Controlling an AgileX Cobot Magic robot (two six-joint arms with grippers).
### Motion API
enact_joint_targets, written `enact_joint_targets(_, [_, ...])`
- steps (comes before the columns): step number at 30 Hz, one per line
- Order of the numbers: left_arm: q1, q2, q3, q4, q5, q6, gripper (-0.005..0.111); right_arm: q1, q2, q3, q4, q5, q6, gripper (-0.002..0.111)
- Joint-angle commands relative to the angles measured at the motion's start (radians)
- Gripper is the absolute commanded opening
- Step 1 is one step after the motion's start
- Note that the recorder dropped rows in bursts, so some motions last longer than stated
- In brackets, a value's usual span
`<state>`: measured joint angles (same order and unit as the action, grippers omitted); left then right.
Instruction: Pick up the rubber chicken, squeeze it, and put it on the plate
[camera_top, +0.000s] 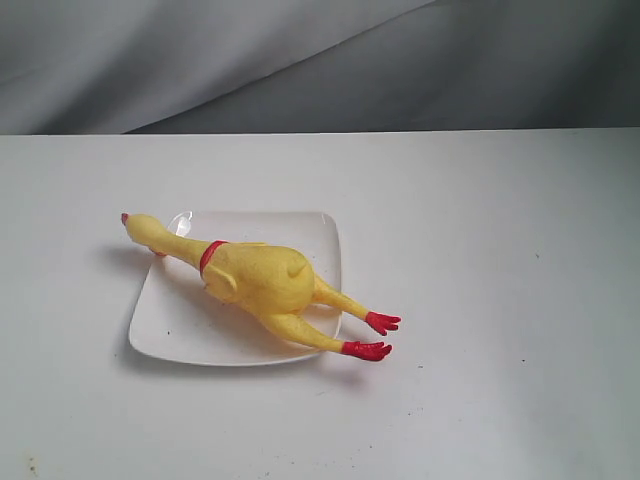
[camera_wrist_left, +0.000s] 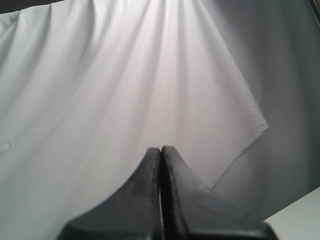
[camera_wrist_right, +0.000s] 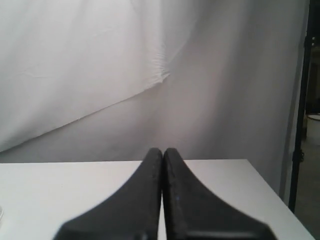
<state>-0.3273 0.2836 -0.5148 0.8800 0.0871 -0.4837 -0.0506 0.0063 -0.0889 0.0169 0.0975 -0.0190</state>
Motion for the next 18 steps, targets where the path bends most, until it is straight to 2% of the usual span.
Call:
enact_joint_targets(1, [-0.005, -0.004, 0.0, -0.01, 0.008, -0.013, 0.0, -0.009, -0.006, 0.047, 0.021, -0.008, 0.005, 0.0])
enact_joint_targets(6, [-0.005, -0.004, 0.0, -0.01, 0.008, -0.013, 0.0, -0.009, -0.006, 0.089, 0.021, -0.003, 0.005, 0.0])
enact_joint_targets(18, [-0.005, -0.004, 0.0, -0.01, 0.008, -0.013, 0.0, -0.009, -0.006, 0.089, -0.006, 0.244, -0.003, 0.0])
